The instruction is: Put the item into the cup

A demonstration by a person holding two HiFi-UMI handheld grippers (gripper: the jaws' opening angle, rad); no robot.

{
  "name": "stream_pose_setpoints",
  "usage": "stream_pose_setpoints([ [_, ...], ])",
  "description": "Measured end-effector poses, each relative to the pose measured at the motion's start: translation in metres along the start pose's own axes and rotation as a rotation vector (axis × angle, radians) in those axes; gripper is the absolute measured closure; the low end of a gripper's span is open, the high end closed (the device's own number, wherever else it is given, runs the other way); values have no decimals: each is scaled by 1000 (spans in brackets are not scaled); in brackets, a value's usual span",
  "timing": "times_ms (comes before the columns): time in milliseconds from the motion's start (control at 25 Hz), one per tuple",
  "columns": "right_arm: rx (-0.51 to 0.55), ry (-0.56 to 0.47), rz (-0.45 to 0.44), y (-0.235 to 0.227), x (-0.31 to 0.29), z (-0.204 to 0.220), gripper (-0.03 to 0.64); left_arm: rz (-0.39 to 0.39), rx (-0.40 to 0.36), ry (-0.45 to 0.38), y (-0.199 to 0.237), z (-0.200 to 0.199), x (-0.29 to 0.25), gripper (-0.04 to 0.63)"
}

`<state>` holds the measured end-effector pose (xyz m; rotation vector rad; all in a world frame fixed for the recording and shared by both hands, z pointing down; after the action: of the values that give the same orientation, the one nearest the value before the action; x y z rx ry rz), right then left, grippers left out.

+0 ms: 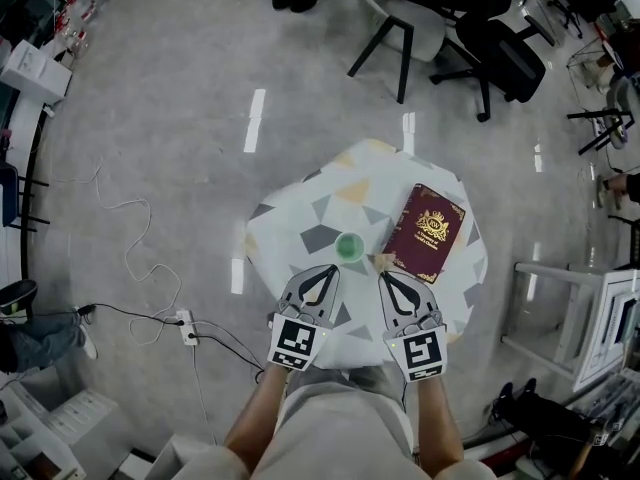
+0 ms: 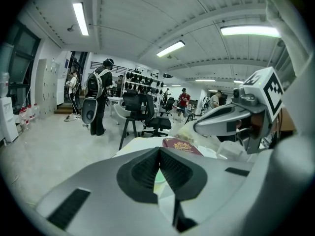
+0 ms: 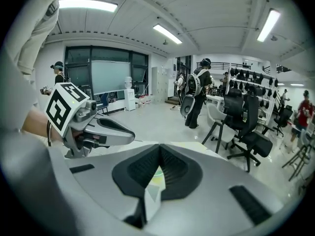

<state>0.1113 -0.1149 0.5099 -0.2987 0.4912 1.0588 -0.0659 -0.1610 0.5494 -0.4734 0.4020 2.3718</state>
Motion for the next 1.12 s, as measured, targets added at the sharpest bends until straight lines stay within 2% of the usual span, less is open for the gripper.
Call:
stream_pose_setpoints([
  [360, 7, 61, -49, 4, -34, 10, 612, 14, 10, 35, 16, 13, -16, 584],
  [880, 40, 204, -153, 1, -73, 38, 612, -23, 3, 98, 19, 32, -30, 584],
  [1120, 50, 233, -205, -1, -83, 47, 612, -60, 0, 120, 18, 39, -30, 584],
])
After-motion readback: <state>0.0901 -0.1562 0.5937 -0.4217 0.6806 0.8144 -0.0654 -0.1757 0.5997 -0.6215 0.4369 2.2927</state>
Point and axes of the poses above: the fingertips, and each gripper's own axes: x backward along the fingers, y to its left, z out of its underside, the point moved 9 cm from there along x, backward along the fingers, and after that the axes turned 2 degrees about -z, right-handed, at the moved point
